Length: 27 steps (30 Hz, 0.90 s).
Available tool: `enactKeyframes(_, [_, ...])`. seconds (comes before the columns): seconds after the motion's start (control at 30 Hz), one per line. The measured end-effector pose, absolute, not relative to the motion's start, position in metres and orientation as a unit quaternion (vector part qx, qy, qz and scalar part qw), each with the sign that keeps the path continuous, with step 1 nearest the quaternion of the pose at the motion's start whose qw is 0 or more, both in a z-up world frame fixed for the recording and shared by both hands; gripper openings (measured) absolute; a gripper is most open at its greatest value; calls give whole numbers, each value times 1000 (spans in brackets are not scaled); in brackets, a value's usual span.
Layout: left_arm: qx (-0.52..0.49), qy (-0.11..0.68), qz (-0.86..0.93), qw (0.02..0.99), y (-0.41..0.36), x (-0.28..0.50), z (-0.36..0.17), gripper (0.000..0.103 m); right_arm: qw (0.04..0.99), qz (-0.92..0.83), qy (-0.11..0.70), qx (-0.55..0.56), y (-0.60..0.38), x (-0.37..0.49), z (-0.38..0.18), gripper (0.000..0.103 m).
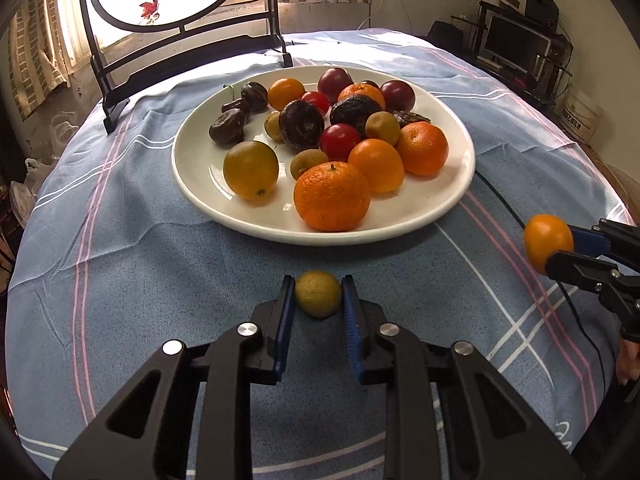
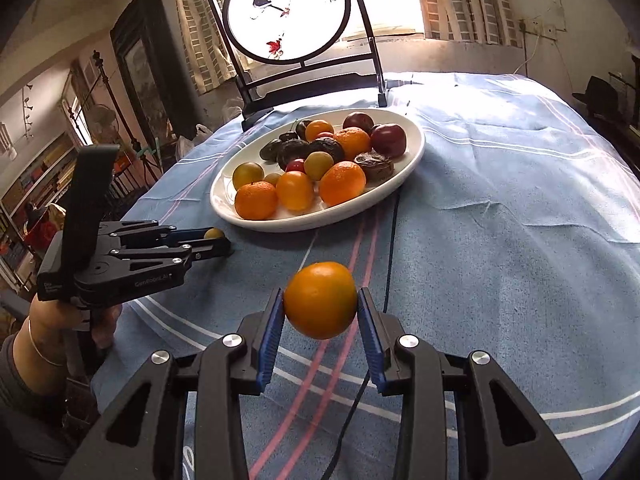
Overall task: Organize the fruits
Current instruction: 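Grasp a small yellow fruit with the left tool while the right tool grasps an orange, then lower the yellow fruit with the left tool while the right tool lowers the orange onto the plate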
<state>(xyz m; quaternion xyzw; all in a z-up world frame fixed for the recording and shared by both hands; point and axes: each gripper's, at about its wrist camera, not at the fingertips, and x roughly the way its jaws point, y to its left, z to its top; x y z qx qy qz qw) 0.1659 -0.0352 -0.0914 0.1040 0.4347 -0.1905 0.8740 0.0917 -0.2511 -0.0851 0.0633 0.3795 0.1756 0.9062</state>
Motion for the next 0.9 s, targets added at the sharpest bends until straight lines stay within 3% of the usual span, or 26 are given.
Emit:
enactKeyframes(0.4, [62,363,-208,906,-10,139,-33,23,915,189,350,65,-249,107,-47,37])
enactKeyframes(0.6, [48,355,-205,911,-24,185,-19,23,928,195,313,49,-234,158,-6,37])
enactKeyframes(0.9, [23,389,-182,903,-38,262,-45,23,916,178,355,54,-213,246,-28,39])
